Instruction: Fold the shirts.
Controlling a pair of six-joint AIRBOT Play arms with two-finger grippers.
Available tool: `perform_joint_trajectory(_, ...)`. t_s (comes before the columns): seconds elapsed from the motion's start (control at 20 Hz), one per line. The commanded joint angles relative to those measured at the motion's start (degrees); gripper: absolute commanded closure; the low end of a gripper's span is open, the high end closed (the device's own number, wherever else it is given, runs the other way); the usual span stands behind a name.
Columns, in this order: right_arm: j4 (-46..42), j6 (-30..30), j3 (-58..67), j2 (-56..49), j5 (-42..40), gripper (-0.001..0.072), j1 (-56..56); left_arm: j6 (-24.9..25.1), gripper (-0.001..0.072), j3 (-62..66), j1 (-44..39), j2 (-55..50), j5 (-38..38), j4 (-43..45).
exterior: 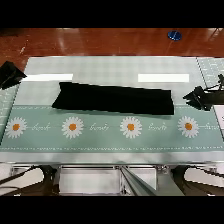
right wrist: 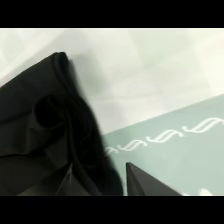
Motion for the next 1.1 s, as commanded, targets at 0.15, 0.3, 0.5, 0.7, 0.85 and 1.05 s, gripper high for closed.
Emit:
perform_joint_trajectory(0.15,6.3,-4.8,-4.5,-0.8,-6.7,0.0291,4.1,-0.1,0.0199,-25.4,-9.6,22.1,14.1,-0.7)
perform_joint_trajectory(0.3,6.2,-4.8,-4.5,-2.4,-7.9,0.0291,6.8,-0.3,0.02,-27.1,-15.1,21.9,14.1,-0.7)
perform_joint_trajectory(0.5,6.1,-4.1,-4.5,-5.6,-9.2,0.0291,10.1,-0.3,0.02,-27.1,-19.1,20.3,14.2,-0.7)
perform_joint_trajectory(0.7,8.2,-4.5,-4.5,-9.4,-8.9,0.0302,14.2,-0.3,0.02,-27.1,-19.7,19.3,14.1,-0.7)
perform_joint_trajectory(0.85,11.8,-7.8,-3.8,-9.6,-9.1,0.0507,18.3,-0.3,0.02,-27.1,-19.7,19.3,14.1,-0.7)
perform_joint_trajectory(1.05,11.8,-7.8,0.8,-8.7,-3.1,0.0681,21.7,-0.2,0.0319,-27.1,-19.7,19.3,13.9,-1.4)
